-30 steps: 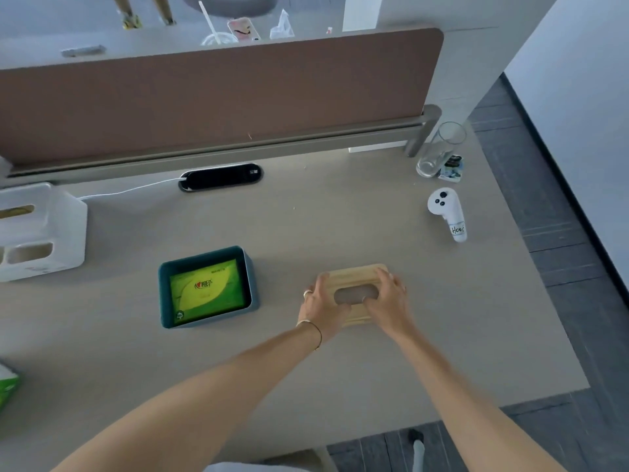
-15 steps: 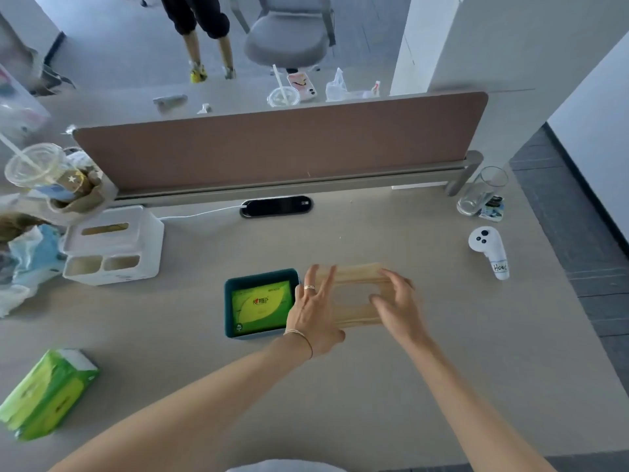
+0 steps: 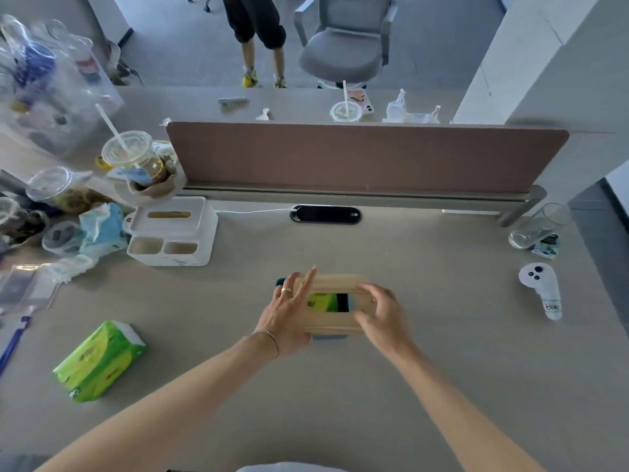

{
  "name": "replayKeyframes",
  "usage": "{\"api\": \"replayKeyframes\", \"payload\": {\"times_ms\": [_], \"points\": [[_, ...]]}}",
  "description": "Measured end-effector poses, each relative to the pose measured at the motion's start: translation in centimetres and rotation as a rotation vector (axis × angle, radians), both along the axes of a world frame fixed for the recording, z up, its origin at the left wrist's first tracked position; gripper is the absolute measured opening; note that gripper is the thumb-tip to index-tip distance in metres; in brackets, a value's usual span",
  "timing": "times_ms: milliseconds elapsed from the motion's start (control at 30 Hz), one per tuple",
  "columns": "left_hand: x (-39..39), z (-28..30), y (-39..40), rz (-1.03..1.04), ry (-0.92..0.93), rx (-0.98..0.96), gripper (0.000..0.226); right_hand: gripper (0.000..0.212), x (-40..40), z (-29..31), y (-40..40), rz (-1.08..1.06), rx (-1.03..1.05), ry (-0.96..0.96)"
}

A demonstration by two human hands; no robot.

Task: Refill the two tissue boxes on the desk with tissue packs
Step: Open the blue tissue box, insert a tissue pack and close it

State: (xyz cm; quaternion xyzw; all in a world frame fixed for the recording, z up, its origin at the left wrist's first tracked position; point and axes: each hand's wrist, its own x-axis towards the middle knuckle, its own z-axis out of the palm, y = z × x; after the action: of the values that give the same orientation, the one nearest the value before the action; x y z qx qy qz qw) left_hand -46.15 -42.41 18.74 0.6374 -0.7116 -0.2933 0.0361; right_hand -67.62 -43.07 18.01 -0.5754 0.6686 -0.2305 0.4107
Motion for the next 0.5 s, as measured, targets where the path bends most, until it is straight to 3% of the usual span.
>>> {"api": "replayKeyframes", "payload": {"times_ms": [500], "points": [[3.9,-1.5,1.0,0.039,0.008,0.005,0.12,0.057,3.8,-0.9,0.6,0.108,0.018,0.121]]}}
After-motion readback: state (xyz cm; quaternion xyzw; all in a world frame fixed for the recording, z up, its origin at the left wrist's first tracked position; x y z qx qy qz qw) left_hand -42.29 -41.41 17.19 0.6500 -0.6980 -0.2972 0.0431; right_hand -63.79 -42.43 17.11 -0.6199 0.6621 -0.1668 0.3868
